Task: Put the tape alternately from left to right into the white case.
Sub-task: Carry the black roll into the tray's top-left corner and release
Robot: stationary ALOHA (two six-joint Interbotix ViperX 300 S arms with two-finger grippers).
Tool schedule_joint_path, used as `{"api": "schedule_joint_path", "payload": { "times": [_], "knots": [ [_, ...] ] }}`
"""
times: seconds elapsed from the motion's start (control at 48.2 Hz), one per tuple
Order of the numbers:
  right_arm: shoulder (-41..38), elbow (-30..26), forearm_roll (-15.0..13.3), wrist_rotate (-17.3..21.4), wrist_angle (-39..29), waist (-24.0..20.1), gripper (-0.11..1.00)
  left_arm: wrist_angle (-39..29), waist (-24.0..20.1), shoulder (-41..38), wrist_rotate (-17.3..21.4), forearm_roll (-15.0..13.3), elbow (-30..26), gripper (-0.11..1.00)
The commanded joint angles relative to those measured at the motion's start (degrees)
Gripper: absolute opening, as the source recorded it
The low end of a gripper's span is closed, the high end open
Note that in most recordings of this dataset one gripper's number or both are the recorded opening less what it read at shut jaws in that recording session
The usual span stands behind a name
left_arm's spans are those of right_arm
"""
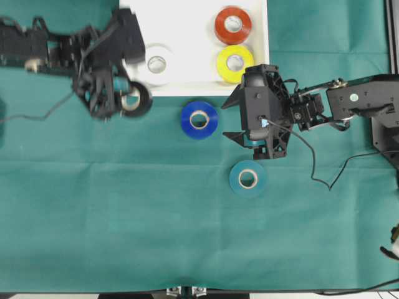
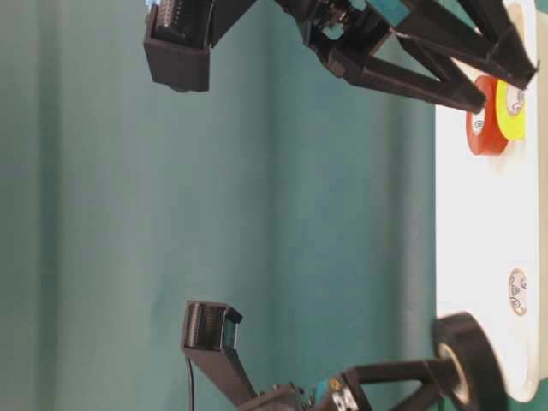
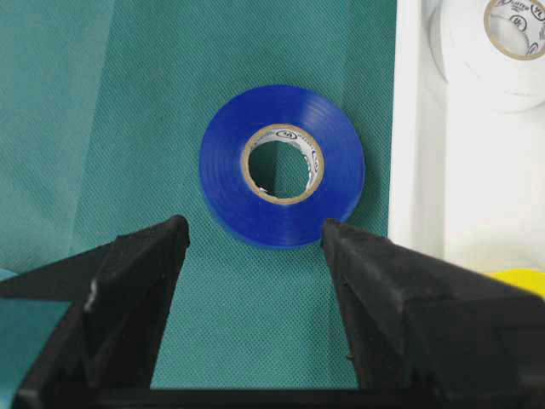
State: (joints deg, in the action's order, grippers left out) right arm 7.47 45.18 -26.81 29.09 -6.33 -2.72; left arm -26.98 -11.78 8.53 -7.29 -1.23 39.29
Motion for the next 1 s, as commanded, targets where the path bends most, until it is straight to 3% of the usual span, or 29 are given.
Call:
{"api": "schedule_joint_path", "payload": {
  "times": [0.0,0.332,0.643,0.975],
  "knots": [
    [0.5,-0.5,-0.1,-0.1,0.4,-0.1,0.71,1.7,-3.3,0.8,0.4,0.2,-1.4,-0.04],
    [-0.8,-0.6,-0.1,-0.1,0.4,-0.2,0.71,8.7,-12.9,-2.4,1.1,0.2,-1.8,-0.04],
    [-0.9,-0.6,0.0,-0.1,0.4,-0.2,0.71,8.9,-14.2,-7.0,6.7,0.2,-6.5,-0.04],
    [-0.9,-0.5,0.0,-0.1,0.4,-0.2,0.71,8.7,-15.7,-11.7,9.2,0.2,-9.8,-0.04]
  ]
}}
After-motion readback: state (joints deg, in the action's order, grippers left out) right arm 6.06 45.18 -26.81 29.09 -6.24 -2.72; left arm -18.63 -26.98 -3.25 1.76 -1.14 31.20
